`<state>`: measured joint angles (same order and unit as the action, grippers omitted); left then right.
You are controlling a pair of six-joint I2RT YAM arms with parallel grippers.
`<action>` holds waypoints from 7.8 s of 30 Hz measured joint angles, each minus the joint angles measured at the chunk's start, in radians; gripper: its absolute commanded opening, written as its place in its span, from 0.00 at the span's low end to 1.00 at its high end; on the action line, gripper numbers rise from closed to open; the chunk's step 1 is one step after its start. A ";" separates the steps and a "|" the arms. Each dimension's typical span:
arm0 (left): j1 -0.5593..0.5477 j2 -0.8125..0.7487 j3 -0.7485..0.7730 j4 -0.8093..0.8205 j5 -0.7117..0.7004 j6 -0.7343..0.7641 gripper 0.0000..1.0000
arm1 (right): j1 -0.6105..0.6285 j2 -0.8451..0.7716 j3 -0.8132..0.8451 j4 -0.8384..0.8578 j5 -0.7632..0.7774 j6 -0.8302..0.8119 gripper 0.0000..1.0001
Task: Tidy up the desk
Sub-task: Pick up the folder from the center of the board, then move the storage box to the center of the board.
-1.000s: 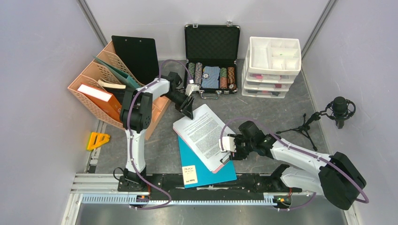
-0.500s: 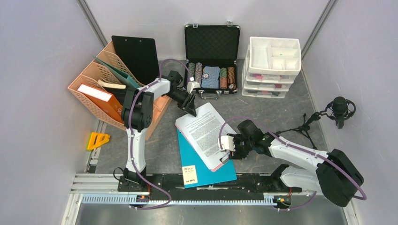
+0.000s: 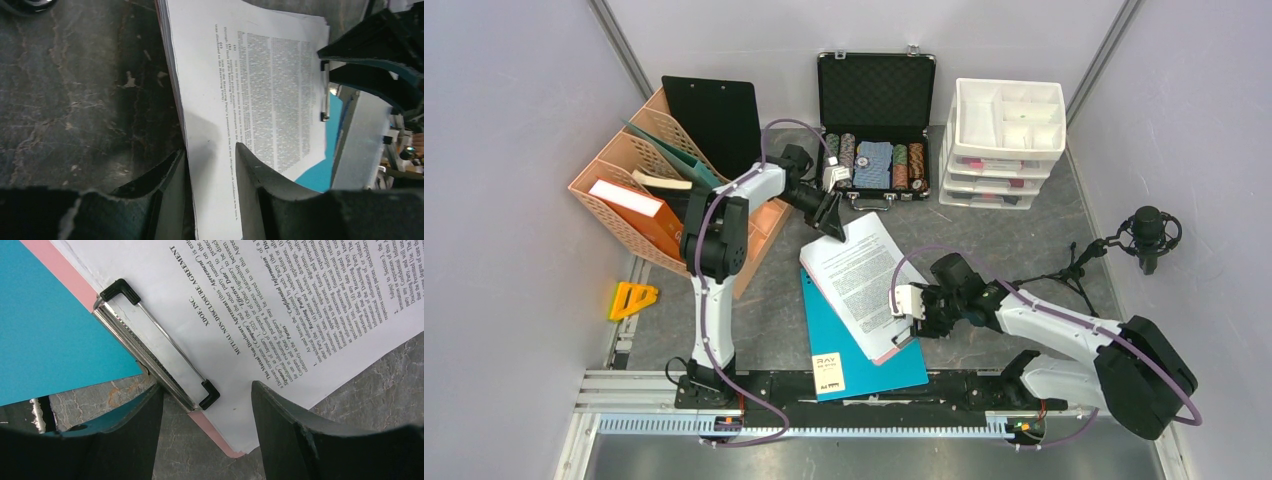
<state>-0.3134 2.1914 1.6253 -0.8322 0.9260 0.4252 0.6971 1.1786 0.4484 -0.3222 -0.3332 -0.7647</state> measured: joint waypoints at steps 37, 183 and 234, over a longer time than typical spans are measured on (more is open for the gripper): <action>-0.008 -0.346 0.010 -0.406 0.098 -0.024 0.02 | -0.354 -0.207 0.131 -0.067 0.238 -0.006 0.98; 0.028 -0.333 -0.348 0.296 -0.968 0.094 0.17 | -0.680 0.055 0.822 -0.219 -0.399 0.624 0.00; -0.223 -1.013 -0.301 0.159 -0.785 0.020 1.00 | -0.433 -0.002 1.012 -0.558 -0.364 0.446 0.00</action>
<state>-0.5365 1.1782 1.3239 -0.6735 0.1413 0.4454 0.2642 1.1770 1.4601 -0.8799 -0.6975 -0.3183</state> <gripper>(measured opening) 0.994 0.159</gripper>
